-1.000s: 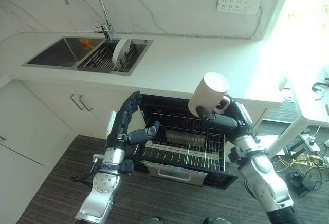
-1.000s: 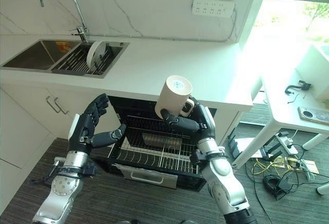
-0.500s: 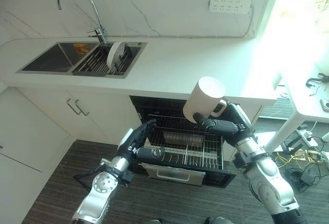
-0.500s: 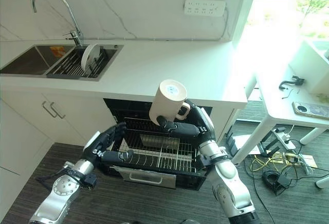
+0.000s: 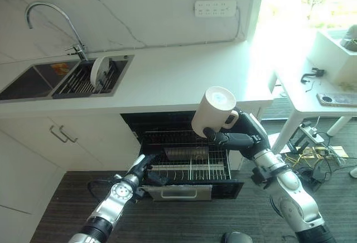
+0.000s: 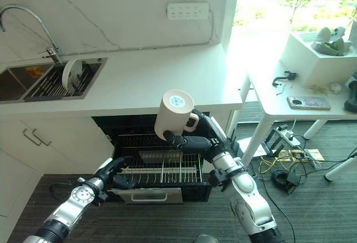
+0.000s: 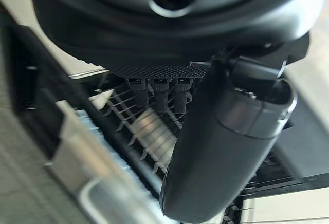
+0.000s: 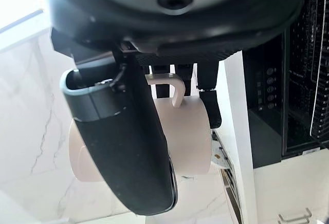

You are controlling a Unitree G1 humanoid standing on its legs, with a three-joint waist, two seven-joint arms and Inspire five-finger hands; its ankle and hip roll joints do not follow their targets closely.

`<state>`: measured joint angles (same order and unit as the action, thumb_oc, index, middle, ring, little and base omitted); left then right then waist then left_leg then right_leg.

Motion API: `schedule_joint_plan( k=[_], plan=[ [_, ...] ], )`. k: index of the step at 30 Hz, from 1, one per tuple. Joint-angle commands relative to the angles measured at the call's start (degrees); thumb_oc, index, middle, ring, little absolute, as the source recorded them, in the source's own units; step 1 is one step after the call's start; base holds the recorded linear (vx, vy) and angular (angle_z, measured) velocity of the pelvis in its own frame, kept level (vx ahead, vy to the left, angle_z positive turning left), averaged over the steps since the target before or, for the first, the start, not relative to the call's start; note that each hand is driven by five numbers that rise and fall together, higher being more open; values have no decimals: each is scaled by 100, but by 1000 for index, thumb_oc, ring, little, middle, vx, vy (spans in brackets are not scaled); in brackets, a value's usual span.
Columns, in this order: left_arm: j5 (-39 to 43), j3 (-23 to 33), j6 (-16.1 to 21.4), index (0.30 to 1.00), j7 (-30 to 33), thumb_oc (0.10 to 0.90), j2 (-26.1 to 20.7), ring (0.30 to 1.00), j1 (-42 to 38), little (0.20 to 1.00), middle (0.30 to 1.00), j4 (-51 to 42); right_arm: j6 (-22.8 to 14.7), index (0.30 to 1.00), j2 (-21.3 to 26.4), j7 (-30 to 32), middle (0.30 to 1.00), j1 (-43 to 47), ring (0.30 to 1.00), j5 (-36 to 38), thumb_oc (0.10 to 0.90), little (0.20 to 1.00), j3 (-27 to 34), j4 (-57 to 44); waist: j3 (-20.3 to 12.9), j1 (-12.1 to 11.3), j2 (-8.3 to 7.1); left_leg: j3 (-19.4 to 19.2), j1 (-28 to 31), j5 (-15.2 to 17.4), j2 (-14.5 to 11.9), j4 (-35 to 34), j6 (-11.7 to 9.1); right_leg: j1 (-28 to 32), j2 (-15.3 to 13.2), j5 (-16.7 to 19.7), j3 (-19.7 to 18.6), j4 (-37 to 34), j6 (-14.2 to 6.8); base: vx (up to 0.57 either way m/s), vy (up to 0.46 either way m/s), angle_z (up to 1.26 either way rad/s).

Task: Place the dishes in the dishwasher.

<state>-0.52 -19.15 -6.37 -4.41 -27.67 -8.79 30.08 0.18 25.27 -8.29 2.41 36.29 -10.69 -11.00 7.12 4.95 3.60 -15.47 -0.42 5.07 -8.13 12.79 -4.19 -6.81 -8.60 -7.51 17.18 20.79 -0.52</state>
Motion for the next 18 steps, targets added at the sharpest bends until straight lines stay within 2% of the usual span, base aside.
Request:
schedule_joint_plan(
  k=[1, 3, 5, 8, 10, 11, 12, 13, 15, 16, 18],
  plan=[
    [-343, -8, 259, 900, -45, 800, -65, 900, -592, 900, 900, 110, -467, 300, -269, -291, 300, 612, 300, 447, 400, 300, 296, -684, -268, 5, -65, -139, 83, 874, 19, 440, 176, 469, 24, -364, -367, -360, -703, 12, 8, -18],
    [-420, -37, 166, 900, -298, 800, 70, 900, -558, 900, 900, 402, -434, 300, -297, -337, 300, 573, 300, 412, 400, 300, 305, -694, -267, 41, -54, -176, 88, 881, 8, 440, 174, 455, 34, -364, -387, -360, -705, 10, 12, -19],
    [-880, -243, -350, 900, -1238, 800, 344, 900, -504, 900, 900, 1042, -332, 300, -348, -410, 300, 547, 300, 366, 400, 300, 304, -718, -247, 135, -35, -230, 148, 908, -8, 440, 172, 481, 53, -386, -430, -360, -725, 36, 20, -10],
    [-1057, -451, -500, 900, -1917, 800, 464, 900, -524, 900, 900, 1494, -245, 300, -315, -464, 300, 566, 300, 425, 400, 300, 299, -751, -243, 229, -22, -290, 166, 909, -30, 440, 172, 472, 67, -394, -473, -360, -740, 22, 13, -6],
    [-1062, -584, -823, 900, -2633, 800, 528, 900, -532, 900, 900, 1689, -155, 300, -328, -496, 300, 583, 300, 434, 400, 300, 315, -783, -231, 285, -8, -335, 191, 921, -38, 440, 179, 475, 75, -399, -496, -360, -753, 8, 16, -11],
    [-1005, -698, -1273, 900, -3640, 800, 598, 900, -455, 900, 900, 1789, -73, 300, -330, -534, 300, 592, 300, 442, 400, 300, 333, -819, -225, 329, 12, -374, 201, 930, -44, 440, 183, 462, 86, -402, -518, -360, -756, 7, 22, -21],
    [-787, -769, -1593, 900, -4391, 800, 615, 900, -370, 900, 900, 1753, -57, 300, -323, -569, 300, 600, 300, 459, 400, 300, 341, -803, -216, 348, 25, -386, 210, 939, -45, 440, 183, 462, 96, -407, -539, -360, -756, 5, 27, -25],
    [-883, -853, -1870, 900, -5458, 800, 608, 900, -224, 900, 900, 1612, -87, 300, -328, -607, 300, 590, 300, 425, 400, 300, 325, -766, -212, 345, 48, -413, 213, 955, -47, 440, 187, 461, 96, -413, -535, -360, -754, 3, 18, -21],
    [-985, -936, -1983, 900, -5993, 800, 520, 900, -114, 900, 900, 1483, -116, 300, -294, -641, 300, 584, 300, 448, 400, 300, 333, -721, -208, 344, 60, -413, 223, 964, -43, 440, 188, 467, 95, -412, -534, -360, -759, 6, 15, -16],
    [-1073, -1023, -2028, 900, -6638, 800, 374, 900, -43, 900, 900, 1358, -128, 300, -223, -641, 300, 589, 300, 498, 400, 300, 342, -707, -206, 340, 68, -402, 219, 972, -32, 440, 191, 468, 97, -415, -536, -360, -758, 9, 22, -9],
    [-1103, -1167, -2100, 900, -7529, 800, 112, 900, 78, 900, 900, 1013, -184, 300, -133, -674, 300, 595, 300, 558, 400, 300, 334, -633, -188, 335, 91, -392, 216, 985, -22, 440, 194, 471, 92, -423, -536, -360, -765, 0, 0, 0]
  ],
)
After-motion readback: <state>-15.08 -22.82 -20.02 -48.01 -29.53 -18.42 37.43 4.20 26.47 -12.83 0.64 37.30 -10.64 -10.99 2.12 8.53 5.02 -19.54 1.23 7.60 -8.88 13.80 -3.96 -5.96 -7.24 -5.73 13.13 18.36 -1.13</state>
